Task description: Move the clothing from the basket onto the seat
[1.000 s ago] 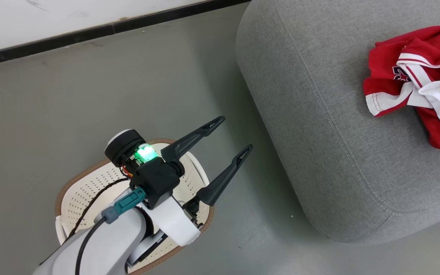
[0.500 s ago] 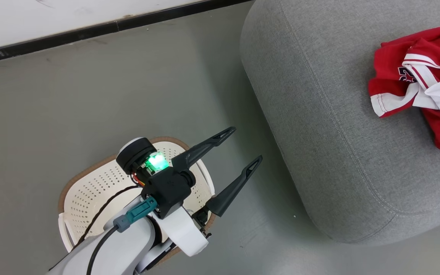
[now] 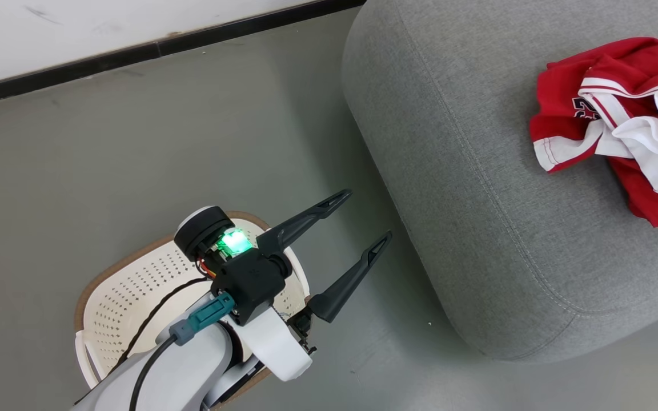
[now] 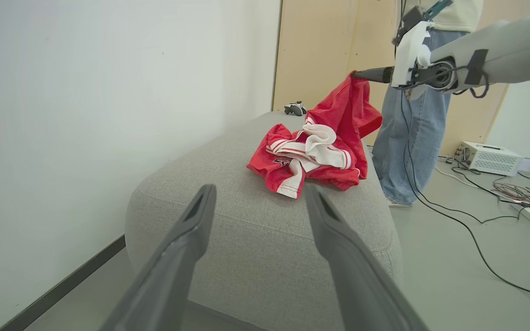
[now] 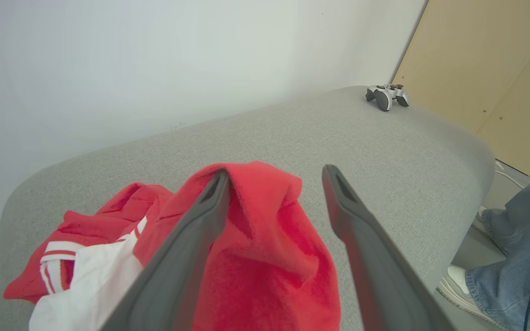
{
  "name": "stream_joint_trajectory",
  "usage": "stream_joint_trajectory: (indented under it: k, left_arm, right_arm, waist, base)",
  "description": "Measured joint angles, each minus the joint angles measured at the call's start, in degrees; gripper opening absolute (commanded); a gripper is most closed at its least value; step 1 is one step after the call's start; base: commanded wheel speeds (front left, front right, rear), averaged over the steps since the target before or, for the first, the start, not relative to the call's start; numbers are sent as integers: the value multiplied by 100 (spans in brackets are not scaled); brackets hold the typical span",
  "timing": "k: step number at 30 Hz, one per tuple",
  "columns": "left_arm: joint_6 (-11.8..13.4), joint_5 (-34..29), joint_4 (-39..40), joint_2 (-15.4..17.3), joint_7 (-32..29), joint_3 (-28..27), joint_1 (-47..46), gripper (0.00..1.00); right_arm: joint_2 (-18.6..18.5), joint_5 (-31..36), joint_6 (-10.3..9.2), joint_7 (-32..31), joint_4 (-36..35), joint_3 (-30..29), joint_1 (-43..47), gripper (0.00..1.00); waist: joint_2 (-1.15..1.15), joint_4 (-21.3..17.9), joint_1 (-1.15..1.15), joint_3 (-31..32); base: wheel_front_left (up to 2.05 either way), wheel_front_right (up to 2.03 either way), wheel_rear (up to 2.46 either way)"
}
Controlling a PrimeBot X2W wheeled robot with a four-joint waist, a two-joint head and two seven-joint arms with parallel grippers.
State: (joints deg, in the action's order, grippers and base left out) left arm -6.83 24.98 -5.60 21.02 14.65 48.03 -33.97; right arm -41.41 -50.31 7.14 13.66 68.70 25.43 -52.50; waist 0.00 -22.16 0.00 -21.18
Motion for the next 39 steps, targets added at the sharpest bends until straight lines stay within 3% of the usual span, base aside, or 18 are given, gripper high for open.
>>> stream_joint_trajectory:
  k: [14, 39]
  left_arm:
    - [-9, 12, -168, -56, 0, -327, 144, 100]
    - [188, -41, -172, -180, 0, -1183, 725, 100]
  right_arm:
    - [-111, 346, 0, 53, -776, 283, -459, 100]
    - [783, 790, 0, 56, -1959, 898, -630, 100]
  waist:
    - [0, -103, 0, 161]
    - [0, 588, 0, 450]
  base:
    - [0, 0, 0]
    - [0, 0, 0]
